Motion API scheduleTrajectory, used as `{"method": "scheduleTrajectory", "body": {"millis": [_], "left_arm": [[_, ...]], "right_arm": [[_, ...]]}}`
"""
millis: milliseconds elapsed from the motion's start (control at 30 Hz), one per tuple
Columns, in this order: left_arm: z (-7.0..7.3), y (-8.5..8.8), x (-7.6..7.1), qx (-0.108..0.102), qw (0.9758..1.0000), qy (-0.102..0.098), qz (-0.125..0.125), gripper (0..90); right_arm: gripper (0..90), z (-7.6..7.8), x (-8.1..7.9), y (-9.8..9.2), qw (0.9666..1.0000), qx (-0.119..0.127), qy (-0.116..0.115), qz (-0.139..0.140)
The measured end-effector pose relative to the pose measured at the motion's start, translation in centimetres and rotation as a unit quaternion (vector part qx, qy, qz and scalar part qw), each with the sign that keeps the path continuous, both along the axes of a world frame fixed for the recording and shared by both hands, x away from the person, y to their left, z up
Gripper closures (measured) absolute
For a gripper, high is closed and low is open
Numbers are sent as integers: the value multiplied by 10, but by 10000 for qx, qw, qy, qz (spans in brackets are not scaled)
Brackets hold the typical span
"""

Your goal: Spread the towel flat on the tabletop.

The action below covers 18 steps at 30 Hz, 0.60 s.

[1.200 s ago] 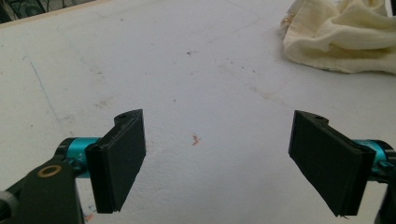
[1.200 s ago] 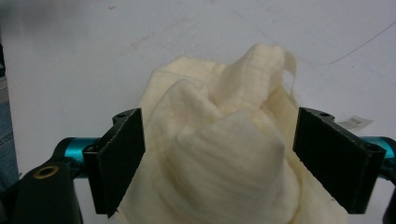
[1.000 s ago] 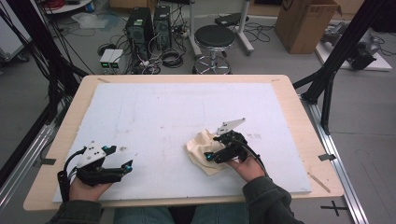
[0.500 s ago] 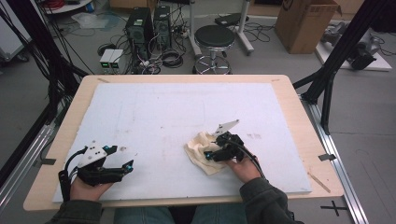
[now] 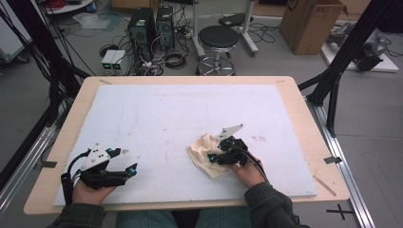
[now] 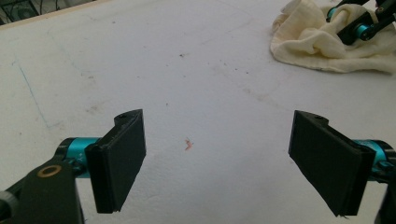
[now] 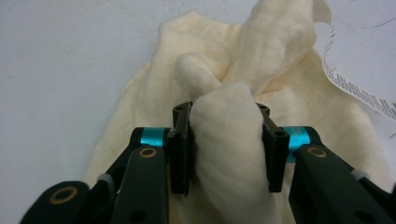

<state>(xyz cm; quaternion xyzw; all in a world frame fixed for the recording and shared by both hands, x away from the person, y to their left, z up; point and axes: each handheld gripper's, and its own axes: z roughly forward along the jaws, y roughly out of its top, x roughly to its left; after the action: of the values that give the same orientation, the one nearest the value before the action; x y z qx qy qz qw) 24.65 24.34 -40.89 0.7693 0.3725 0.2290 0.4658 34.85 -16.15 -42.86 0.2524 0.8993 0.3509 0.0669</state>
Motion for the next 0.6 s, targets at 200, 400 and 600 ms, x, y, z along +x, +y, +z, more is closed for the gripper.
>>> {"method": "scheduleTrajectory", "body": {"millis": [200,400,600], "left_arm": [[0,1,0,15,10000,10,8,193],[-1,1,1,21,10000,22,4,194],[-1,2,1,6,10000,-3,7,194]], "right_arm": [[681,1,0,-1,10000,33,41,-13],[682,3,4,-6,9995,266,173,-65],[686,5,5,-9,9986,445,286,-70]]}}
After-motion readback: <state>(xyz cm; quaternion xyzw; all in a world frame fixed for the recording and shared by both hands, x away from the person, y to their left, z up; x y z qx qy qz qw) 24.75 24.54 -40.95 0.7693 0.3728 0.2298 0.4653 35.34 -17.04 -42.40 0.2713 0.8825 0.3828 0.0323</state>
